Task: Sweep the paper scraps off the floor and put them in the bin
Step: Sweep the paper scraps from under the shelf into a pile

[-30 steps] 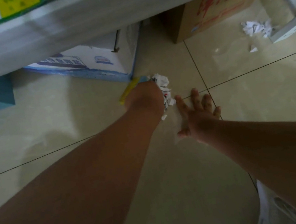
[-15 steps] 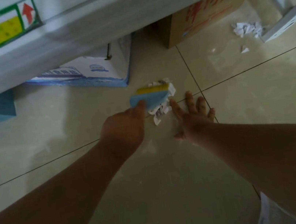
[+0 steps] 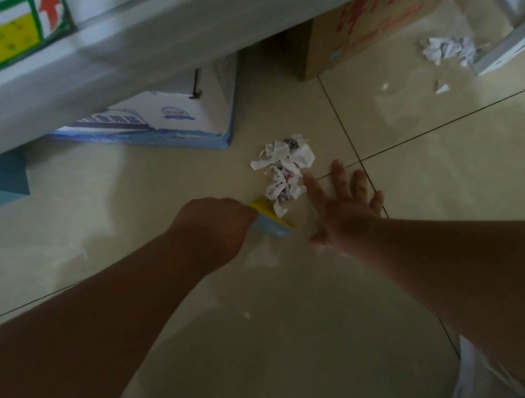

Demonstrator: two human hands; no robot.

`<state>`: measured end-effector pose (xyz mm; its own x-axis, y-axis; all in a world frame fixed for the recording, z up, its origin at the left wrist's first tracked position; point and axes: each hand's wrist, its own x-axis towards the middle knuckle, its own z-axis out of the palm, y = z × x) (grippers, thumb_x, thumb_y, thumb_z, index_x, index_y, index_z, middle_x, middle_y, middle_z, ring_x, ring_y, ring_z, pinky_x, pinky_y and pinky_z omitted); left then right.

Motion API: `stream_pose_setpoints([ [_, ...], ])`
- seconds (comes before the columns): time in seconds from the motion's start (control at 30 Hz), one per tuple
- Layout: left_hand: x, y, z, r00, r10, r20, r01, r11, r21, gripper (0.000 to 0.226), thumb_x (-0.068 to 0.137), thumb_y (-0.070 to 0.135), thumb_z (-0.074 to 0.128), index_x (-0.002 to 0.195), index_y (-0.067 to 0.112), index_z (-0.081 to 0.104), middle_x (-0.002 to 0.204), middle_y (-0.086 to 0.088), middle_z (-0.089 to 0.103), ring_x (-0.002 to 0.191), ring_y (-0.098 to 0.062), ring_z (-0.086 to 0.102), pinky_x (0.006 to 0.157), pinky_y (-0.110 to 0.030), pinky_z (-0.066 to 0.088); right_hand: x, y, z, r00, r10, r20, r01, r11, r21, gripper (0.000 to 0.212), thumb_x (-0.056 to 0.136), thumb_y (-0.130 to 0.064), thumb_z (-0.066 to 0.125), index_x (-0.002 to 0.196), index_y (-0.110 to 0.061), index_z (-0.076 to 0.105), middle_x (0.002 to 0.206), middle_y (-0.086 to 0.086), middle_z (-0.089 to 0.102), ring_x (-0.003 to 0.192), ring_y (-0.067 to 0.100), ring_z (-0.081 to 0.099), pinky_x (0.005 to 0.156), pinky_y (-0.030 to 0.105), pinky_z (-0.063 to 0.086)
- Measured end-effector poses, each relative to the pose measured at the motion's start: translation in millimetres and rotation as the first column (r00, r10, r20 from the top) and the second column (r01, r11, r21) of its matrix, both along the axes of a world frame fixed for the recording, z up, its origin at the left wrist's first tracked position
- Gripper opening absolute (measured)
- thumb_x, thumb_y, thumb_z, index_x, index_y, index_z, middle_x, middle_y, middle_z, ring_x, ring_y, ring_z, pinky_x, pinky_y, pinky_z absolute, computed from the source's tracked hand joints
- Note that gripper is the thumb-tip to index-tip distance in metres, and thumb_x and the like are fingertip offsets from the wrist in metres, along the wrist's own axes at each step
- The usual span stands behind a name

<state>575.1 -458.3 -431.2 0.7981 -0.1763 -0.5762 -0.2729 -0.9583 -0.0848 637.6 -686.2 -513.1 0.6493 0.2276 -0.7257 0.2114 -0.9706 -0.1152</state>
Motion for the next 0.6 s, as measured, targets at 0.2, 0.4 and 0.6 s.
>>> stream_pose_setpoints([
  [0.2, 22, -24, -4, 0.996, 0.082, 0.030, -0.081, 0.996, -0.037, 0.047, 0.103, 0.022, 0.043, 0.149, 0.027, 0.048, 0.141, -0.006, 0.057, 0.123, -0.028, 0.060, 0.102, -0.041, 0.048, -3, -1, 2, 1.000, 0.019, 0.024, -0.020, 1.000, 0.024, 0.123, 0.076, -0.059, 0.077, 0.145, -0.060, -0.025, 0.159, 0.000, -0.042, 0.149, 0.043, -0.026, 0.115, 0.072, 0.003],
  [0.4, -9, -41, 7, 0.908, 0.407, 0.095, -0.358, 0.874, -0.328, 0.034, 0.103, 0.024, 0.043, 0.134, 0.025, 0.057, 0.114, -0.005, 0.068, 0.102, -0.028, 0.067, 0.083, -0.039, 0.052, 12, -2, 40, 0.992, -0.109, -0.067, 0.111, 0.993, 0.029, 0.047, 0.099, -0.026, 0.049, 0.145, -0.015, 0.044, 0.152, 0.021, 0.042, 0.138, 0.042, 0.044, 0.106, 0.047, 0.044],
  [0.6, -30, -99, 6, 0.643, 0.725, -0.247, -0.620, 0.304, -0.723, 0.024, 0.104, 0.028, 0.048, 0.115, 0.014, 0.063, 0.107, -0.010, 0.067, 0.094, -0.027, 0.065, 0.075, -0.035, 0.053, -9, 7, 96, 0.149, -0.464, -0.873, 0.941, 0.337, -0.018, 0.030, 0.092, -0.023, 0.049, 0.096, 0.000, 0.068, 0.091, 0.021, 0.068, 0.076, 0.034, 0.069, 0.073, 0.047, 0.062],
])
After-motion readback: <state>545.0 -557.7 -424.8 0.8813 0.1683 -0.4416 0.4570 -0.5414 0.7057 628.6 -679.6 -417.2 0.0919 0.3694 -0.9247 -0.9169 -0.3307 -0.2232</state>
